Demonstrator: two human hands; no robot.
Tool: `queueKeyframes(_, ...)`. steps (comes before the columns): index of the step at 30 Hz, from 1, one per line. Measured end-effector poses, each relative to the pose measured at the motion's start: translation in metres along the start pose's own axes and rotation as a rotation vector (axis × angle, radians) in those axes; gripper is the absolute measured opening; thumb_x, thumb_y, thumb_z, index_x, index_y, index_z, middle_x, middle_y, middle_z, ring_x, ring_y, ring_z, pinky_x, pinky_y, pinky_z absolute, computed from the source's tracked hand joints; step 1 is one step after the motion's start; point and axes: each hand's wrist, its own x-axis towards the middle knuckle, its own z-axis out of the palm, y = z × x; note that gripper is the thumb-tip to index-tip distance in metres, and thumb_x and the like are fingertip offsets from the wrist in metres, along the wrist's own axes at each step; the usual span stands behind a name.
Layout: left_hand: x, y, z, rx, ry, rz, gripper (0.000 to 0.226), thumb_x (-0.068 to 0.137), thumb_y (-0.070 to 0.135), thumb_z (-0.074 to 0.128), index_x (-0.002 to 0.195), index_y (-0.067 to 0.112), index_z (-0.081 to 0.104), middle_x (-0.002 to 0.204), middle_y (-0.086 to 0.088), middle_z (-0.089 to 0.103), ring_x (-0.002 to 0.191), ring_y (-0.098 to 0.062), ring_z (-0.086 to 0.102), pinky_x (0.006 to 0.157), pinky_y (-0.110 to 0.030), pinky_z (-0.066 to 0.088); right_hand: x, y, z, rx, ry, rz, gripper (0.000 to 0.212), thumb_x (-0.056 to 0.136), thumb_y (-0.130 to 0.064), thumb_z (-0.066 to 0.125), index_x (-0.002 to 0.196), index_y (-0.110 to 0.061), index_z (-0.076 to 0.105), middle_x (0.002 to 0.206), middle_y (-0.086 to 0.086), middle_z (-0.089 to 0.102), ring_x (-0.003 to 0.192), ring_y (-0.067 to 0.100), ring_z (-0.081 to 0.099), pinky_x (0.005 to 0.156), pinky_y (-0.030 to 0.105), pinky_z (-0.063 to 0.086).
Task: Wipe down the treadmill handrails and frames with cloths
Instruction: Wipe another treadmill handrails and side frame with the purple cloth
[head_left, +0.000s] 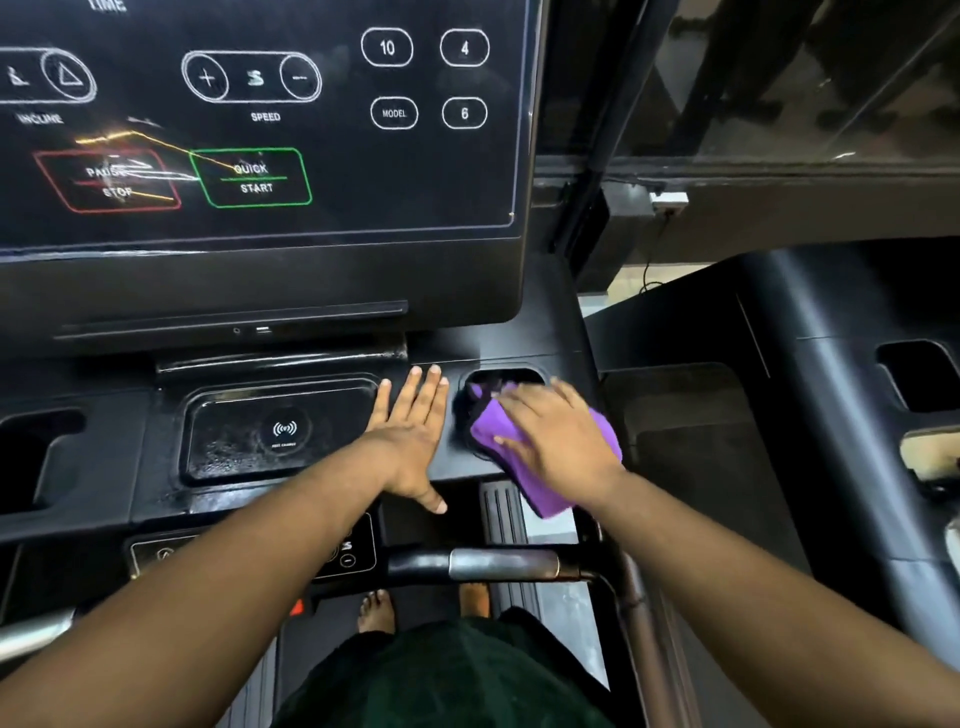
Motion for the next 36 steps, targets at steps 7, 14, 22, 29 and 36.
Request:
queueKeyframes(7,-0.002,0.002,0.001,-0.01,0.023,0.001,0.165,0.061,0.073,0.083,0.137,0.012,-0.05,0.151,-0.009,-0.055,0.14,-0.029,-0.048,0.116,-0.057,-0.028,0.054,-0.027,0.001,0.144,-0.386,0.302,0.022,0.098,-0.02,0.053,0.112,-0.011,0.067,0.115,0.012,0.069,0.106,0.035,0.065,0.082,0.036,0.046)
queueKeyframes(14,-0.004,0.002,0.001,-0.012,0.038,-0.004,0.163,0.061,0.074,0.081,0.137,0.012,-0.049,0.152,-0.008,-0.054,0.141,-0.028,-0.048,0.116,-0.056,-0.028,0.071,-0.036,0.009,-0.018,-0.66,0.34,0.051,0.105,-0.013,0.029,0.155,-0.004,0.037,0.163,0.014,0.036,0.151,0.03,0.033,0.125,0.043,0.022)
queueKeyframes(22,-0.003,0.002,0.002,-0.007,0.05,-0.008,0.164,0.06,0.075,0.081,0.139,0.012,-0.048,0.153,-0.008,-0.053,0.14,-0.027,-0.049,0.113,-0.055,-0.031,0.048,-0.017,0.0,0.249,-0.556,0.179,0.033,0.106,-0.026,0.044,0.127,-0.006,0.059,0.136,0.018,0.061,0.125,0.036,0.056,0.101,0.034,0.039)
queueKeyframes(29,-0.004,0.002,0.003,0.004,0.056,-0.007,0.162,0.062,0.075,0.08,0.145,0.009,-0.042,0.155,-0.01,-0.05,0.143,-0.029,-0.045,0.115,-0.056,-0.029,-0.044,-0.015,0.012,0.165,-0.154,-0.003,0.063,0.101,-0.066,0.037,0.14,-0.021,0.055,0.142,-0.002,0.062,0.131,0.021,0.055,0.108,0.042,0.041)
queueKeyframes(36,-0.001,0.003,0.004,0.005,0.041,-0.003,0.162,0.062,0.075,0.08,0.144,0.008,-0.044,0.152,-0.01,-0.052,0.14,-0.029,-0.047,0.115,-0.057,-0.029,-0.012,0.021,0.025,0.045,-0.234,0.315,0.091,0.095,-0.081,0.005,0.164,-0.023,-0.006,0.171,-0.002,-0.012,0.157,0.018,-0.018,0.126,0.058,-0.003)
